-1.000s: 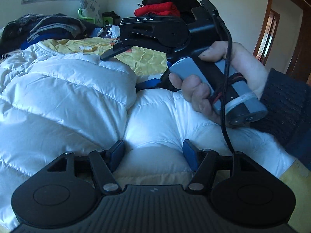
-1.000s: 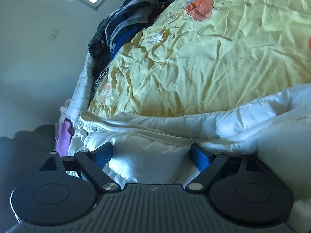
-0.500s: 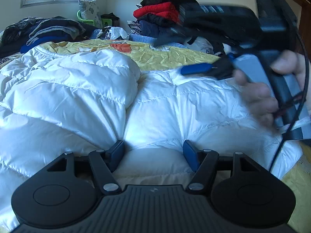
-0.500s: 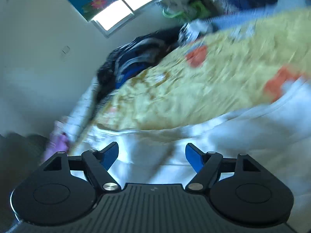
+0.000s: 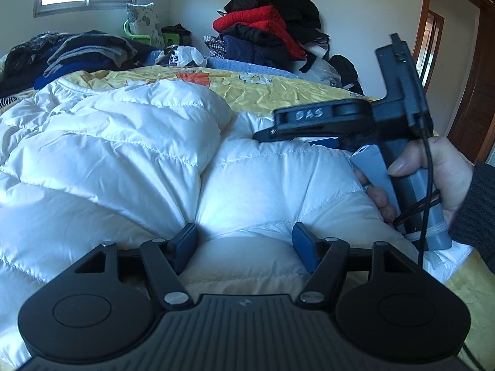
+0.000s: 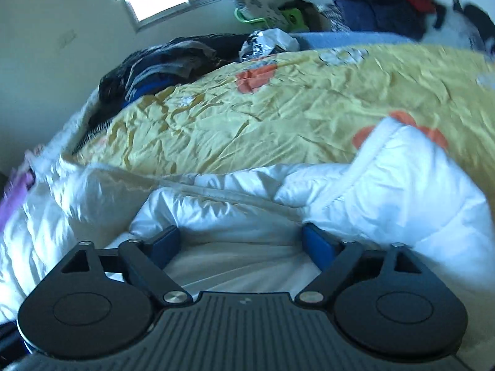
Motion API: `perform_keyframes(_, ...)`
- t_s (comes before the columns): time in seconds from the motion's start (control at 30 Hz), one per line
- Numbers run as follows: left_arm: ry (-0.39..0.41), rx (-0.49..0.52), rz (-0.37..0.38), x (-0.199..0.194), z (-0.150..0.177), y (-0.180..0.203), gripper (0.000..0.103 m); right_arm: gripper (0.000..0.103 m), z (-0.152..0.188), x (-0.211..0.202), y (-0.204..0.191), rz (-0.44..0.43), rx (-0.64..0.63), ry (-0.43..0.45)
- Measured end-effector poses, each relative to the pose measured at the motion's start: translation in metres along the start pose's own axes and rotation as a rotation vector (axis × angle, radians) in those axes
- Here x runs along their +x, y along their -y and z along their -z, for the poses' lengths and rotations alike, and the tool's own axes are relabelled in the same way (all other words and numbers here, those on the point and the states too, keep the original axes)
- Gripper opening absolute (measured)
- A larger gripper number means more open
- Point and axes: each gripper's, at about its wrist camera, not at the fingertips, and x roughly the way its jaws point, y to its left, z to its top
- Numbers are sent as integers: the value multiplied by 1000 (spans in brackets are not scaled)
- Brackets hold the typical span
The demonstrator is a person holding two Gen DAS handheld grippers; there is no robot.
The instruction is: Fold small clothes
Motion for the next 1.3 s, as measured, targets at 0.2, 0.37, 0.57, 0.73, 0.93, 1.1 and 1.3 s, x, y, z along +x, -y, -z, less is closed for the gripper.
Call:
perform_keyframes(0.2, 121, -45, -19, -46, 1, -14, 70, 83, 1, -45, -10, 56, 61, 176)
perform_keyframes(0.37, 327, -234, -191, -115, 26, -62, 96, 83, 11, -86, -34, -167, 116, 246)
perform_keyframes(0.57, 230, -599, -320, -123, 50, -133, 96, 70, -2, -39, -60, -406, 231, 32)
perform_keyframes(0.73, 141, -791, -270, -104, 60, -158, 97, 77, -22, 16, -64, -358, 349, -81)
perform_keyframes(0.93, 171, -806, -245, -89, 57, -162, 97, 75, -10, 38, -53, -393, 360, -79)
perform_keyframes(1.1, 196, -816, -254, -76, 47, -164, 97, 77, -6, 14, -48, -399, 408, -35)
perform_keyframes(1.3, 202, -811, -235, -76, 47, -168, 97, 85, 8, -54, -29, -441, 355, 53)
